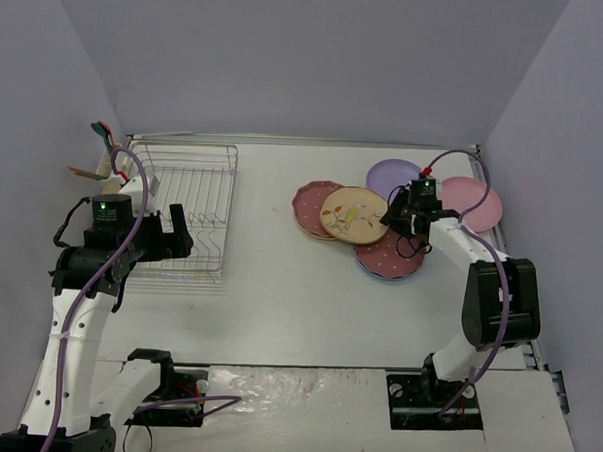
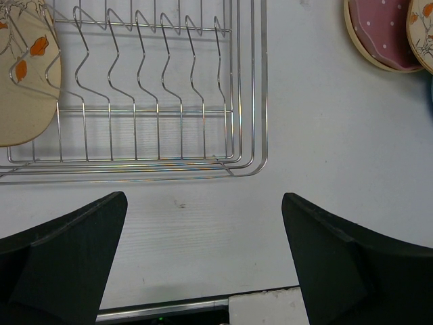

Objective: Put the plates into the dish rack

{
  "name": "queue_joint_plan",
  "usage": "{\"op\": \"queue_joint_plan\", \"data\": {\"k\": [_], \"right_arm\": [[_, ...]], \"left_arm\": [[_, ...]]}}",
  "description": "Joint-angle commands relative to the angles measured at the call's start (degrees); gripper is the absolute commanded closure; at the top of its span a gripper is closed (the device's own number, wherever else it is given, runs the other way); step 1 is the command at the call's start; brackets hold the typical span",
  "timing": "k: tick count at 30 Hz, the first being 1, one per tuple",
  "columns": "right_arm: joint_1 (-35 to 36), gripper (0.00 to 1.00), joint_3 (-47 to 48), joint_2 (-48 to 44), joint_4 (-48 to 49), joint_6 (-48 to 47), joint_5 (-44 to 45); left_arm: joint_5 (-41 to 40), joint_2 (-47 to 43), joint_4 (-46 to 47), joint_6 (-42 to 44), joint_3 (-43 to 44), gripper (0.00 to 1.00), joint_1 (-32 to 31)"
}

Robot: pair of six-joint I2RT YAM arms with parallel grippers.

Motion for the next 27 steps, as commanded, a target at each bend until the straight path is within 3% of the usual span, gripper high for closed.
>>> {"op": "queue_joint_plan", "data": {"k": [1,7,18,23,27], "right_arm": [[-1.14,0.59,-0.65,-0.47,5.82,0.58,-4.81],[-2.45,0.48,-1.38,2.69,9.61,0.62,-10.85],[-4.34,0.47,-6.64,6.45,22.88,5.09,-20.62],[-5.51,0.55,-8.49,7.89,27.26,6.78,-23.38],[-6.48,0.72,-9.99,7.42,29.73,8.1,-24.72]], "left_arm": [[0.86,0.22,2.47,-0.35,1.81,0.03,-0.35],[1.36,0.42,2.4,-0.79,2.07,0.03,-0.3],[2.29,0.0,1.94,-1.65,2.42,0.03,-0.35],[3.1,0.05,2.25,-2.37,2.42,0.03,-0.35],[4.11,-0.05,2.3,-3.04,2.5,0.03,-0.36]]}}
